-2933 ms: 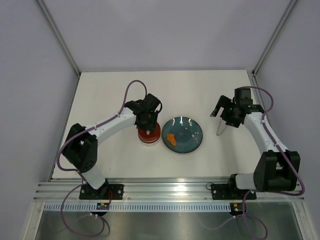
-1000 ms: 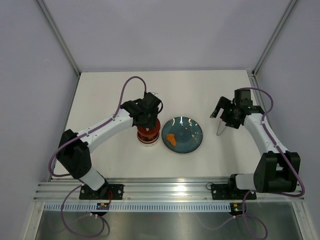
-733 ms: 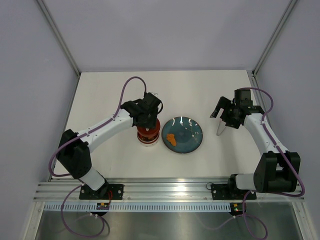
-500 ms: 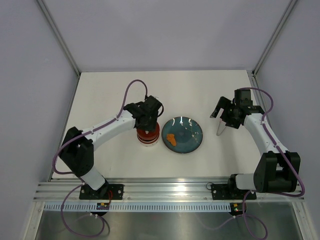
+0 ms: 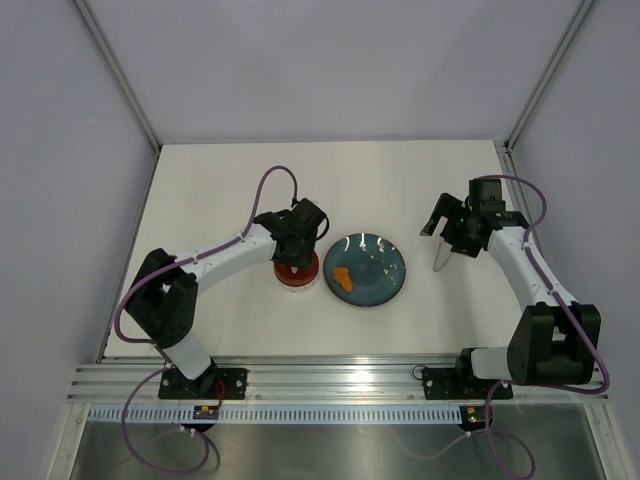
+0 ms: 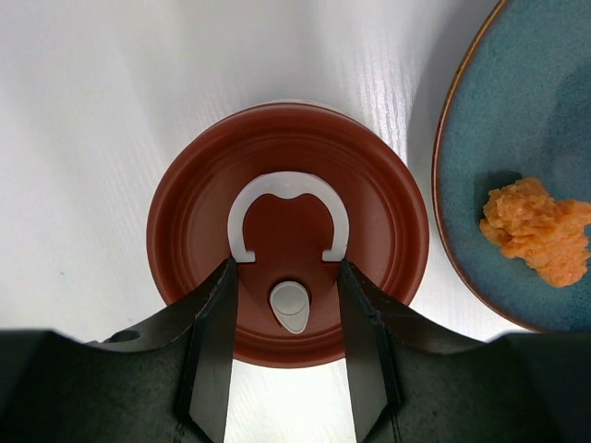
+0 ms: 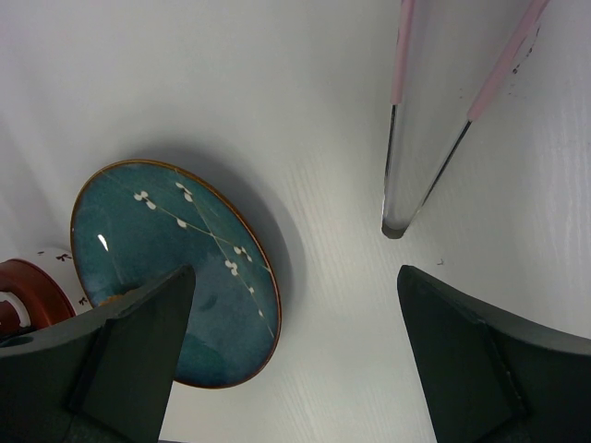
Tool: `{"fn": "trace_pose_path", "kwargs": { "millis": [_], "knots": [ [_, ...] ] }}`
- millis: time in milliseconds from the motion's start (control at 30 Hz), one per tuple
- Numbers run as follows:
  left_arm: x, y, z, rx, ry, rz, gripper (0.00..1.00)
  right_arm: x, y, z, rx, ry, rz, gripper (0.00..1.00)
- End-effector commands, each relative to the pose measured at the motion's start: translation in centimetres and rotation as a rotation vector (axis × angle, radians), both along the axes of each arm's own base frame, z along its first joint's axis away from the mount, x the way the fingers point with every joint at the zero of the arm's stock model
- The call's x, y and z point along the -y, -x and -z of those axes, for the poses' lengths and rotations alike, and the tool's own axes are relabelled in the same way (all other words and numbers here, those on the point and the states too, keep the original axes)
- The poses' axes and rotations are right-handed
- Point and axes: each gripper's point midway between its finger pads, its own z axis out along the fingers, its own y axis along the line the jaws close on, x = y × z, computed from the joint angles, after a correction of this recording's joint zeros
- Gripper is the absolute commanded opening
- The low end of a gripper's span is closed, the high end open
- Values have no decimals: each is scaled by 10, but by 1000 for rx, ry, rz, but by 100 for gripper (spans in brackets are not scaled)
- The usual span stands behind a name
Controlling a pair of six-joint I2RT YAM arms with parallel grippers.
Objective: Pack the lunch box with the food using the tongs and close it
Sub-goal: Close the box lid on the packing box.
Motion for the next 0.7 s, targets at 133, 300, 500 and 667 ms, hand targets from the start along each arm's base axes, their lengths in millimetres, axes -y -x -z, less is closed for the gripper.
{"fn": "trace_pose_path", "kwargs": {
  "millis": [133,300,500,667],
  "knots": [
    [1,-3,7,12,43,-28,41,-1,-2,-7,27,0,-5,99],
    [1,1,14,-2,53,-33,43,0,-1,-6,24,2,-2,99],
    [-2,4,16,-6,52,-39,48,0,-1,-6,22,4,-2,99],
    [-3,3,7,16,65,-42,58,0,-1,-6,22,1,-2,99]
  ]
}}
